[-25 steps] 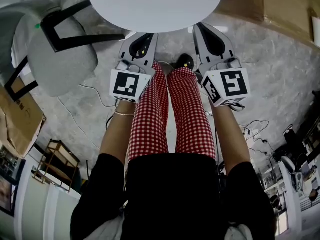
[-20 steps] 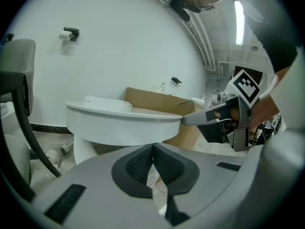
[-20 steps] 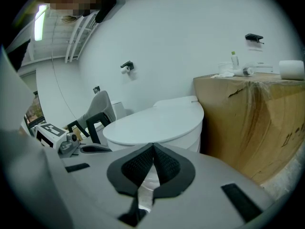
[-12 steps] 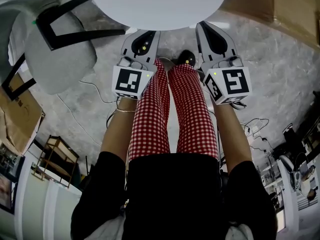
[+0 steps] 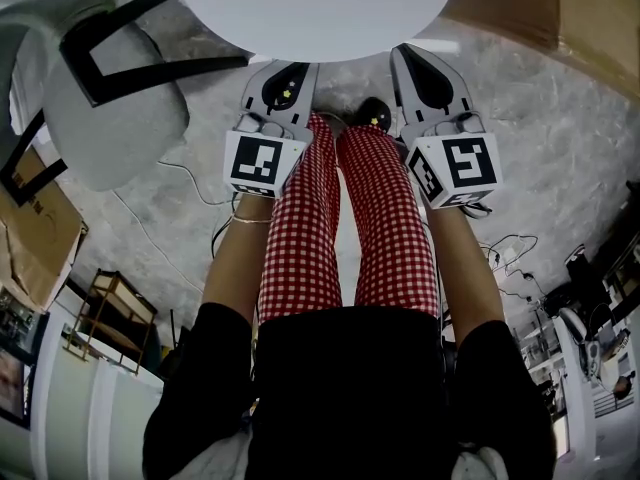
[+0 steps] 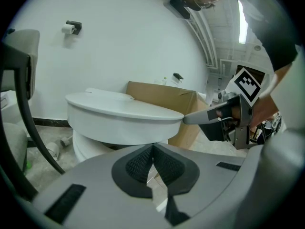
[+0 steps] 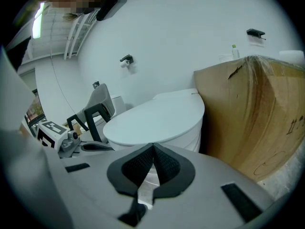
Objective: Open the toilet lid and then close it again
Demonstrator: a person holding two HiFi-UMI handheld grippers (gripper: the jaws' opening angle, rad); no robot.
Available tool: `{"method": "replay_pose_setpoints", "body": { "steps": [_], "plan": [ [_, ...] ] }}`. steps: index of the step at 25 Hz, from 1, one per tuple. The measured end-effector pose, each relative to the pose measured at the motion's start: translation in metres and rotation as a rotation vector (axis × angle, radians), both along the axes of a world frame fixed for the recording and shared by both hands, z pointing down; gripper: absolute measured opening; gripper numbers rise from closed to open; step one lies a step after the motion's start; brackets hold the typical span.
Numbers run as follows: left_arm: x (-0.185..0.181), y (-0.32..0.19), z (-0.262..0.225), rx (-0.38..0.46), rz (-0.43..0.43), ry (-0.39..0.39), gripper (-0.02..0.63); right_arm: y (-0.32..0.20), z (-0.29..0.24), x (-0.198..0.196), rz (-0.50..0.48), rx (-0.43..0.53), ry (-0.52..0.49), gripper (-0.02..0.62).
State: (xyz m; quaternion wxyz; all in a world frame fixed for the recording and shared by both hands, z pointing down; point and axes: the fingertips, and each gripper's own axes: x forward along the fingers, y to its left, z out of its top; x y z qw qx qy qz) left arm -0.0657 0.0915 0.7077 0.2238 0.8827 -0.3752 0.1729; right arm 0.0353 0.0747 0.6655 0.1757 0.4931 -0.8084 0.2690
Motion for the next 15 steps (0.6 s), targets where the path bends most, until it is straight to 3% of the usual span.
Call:
{"method": "replay_pose_setpoints", "body": {
  "steps": [15],
  "plan": [
    [-0.006, -0.002, 0.023, -0.007, 0.005, -0.005, 0.003, 0.003, 0.021, -0.001, 0.0, 0.018, 0.048, 0.018]
  ]
}}
